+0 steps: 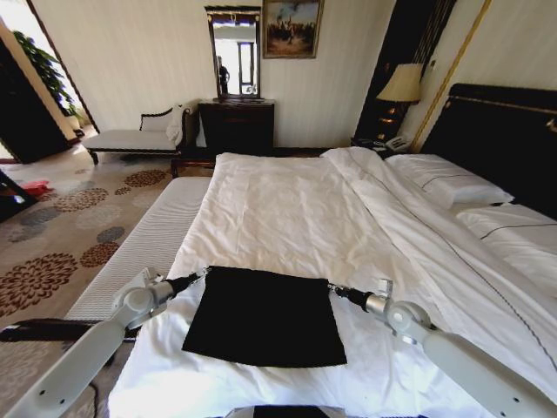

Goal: Fold the clothes on the bed.

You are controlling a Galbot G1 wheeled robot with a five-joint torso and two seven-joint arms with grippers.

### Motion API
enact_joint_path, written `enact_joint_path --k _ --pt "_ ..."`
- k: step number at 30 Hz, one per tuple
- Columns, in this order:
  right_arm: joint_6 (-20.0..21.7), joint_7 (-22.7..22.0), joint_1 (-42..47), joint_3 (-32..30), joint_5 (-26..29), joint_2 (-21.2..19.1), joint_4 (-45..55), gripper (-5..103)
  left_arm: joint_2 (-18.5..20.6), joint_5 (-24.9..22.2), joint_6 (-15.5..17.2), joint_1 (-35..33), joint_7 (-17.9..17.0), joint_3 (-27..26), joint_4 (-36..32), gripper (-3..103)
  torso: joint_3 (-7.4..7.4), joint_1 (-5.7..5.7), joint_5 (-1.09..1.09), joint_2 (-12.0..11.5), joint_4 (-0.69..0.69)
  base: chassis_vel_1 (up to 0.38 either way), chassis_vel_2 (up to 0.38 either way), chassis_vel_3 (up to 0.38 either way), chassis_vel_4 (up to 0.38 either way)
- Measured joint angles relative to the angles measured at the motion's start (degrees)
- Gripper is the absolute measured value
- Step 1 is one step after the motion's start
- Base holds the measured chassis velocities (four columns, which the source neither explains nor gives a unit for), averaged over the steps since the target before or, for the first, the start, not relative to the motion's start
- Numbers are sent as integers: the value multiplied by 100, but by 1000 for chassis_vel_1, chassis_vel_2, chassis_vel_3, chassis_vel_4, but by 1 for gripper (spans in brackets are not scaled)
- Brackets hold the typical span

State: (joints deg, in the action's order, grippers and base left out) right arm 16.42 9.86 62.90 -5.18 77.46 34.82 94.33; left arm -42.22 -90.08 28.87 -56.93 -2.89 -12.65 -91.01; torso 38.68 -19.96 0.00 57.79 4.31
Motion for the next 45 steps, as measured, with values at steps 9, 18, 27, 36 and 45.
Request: enact_joint_path --k 9,18,27,36,45 --pt "-1 -50 161 -161 -29 -9 103 0 -191 186 18 811 144 746 376 97 0 0 2 0 2 0 0 0 0" --pt "-2 -56 147 -175 -31 -43 131 0 -179 396 -171 502 213 631 348 93 0 0 0 0 0 0 0 0 0" --pt "-3 -95 78 -90 -53 -37 192 0 -351 668 -488 262 246 430 335 64 0 0 0 0 0 0 0 0 0" --pt "-3 -98 234 -204 -83 -66 272 0 -323 706 -584 220 248 398 299 32 0 0 0 0 0 0 0 0 0" --pt "-12 -95 325 -246 -131 -58 313 0 -314 782 -637 31 254 243 215 1 0 0 0 0 0 0 0 0 0"
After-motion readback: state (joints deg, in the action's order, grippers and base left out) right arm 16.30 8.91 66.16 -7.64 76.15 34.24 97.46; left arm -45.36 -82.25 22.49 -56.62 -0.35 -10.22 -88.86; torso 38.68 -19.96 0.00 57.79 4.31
